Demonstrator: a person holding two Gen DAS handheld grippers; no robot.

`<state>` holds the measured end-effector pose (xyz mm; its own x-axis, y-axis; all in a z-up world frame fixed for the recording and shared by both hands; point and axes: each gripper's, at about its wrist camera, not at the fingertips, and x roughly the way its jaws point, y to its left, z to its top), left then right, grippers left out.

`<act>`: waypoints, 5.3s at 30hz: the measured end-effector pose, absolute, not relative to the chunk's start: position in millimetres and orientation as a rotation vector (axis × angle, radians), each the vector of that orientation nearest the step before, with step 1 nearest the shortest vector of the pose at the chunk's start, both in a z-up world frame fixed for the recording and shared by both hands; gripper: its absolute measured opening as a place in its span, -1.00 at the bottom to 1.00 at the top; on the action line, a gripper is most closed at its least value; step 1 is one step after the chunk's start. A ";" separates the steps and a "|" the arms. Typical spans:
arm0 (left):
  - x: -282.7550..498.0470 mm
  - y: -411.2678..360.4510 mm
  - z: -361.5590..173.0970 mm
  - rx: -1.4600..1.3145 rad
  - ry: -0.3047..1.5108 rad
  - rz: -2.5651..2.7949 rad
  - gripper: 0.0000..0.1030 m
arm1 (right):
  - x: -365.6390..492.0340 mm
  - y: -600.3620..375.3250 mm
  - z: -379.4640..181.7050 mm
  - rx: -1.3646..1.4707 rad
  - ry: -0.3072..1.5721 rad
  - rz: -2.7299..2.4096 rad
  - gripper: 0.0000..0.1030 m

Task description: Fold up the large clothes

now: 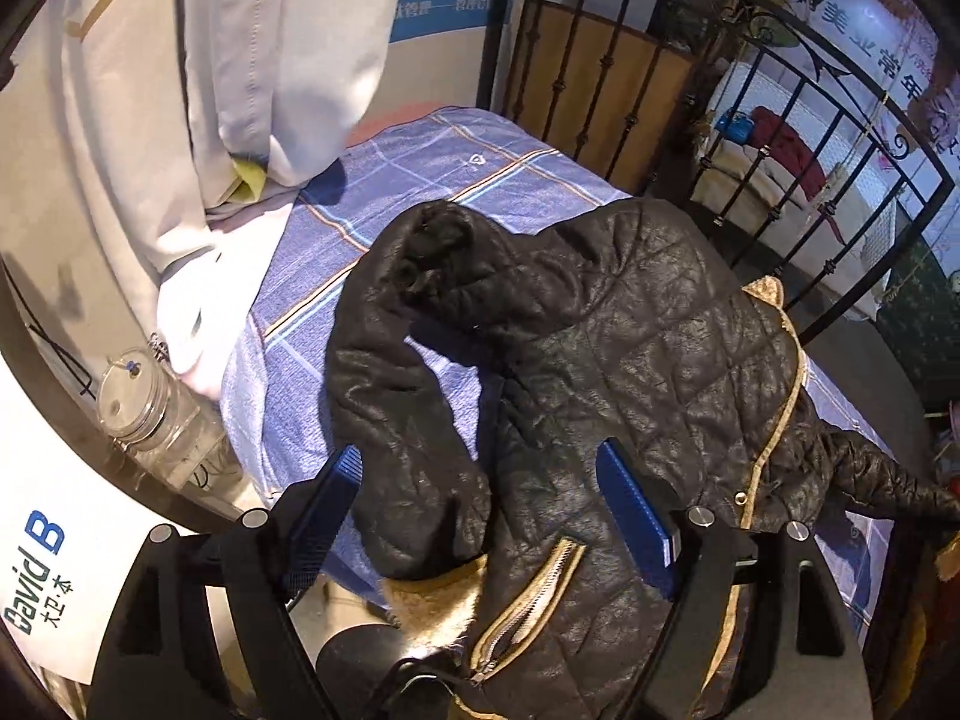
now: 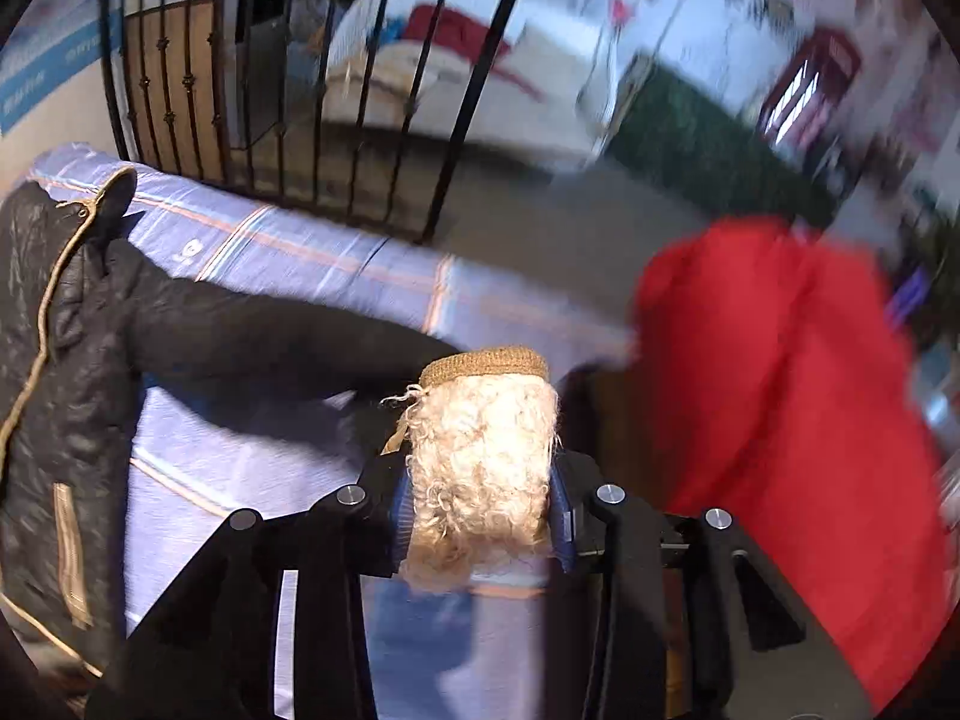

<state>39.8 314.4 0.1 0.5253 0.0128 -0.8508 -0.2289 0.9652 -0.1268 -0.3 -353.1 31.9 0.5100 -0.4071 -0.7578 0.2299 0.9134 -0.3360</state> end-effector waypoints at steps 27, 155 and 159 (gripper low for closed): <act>331.9 235.0 -22.4 -0.283 1.112 -0.212 0.74 | 270.5 -237.1 -92.1 0.549 1.254 0.204 0.55; -157.0 -114.6 -97.2 0.718 1.209 -0.519 0.52 | 0.4 -249.4 -203.5 0.294 0.945 -0.467 0.91; -157.7 -113.7 -96.8 0.719 1.206 -0.521 0.52 | 0.0 -248.8 -203.9 0.294 0.945 -0.467 0.91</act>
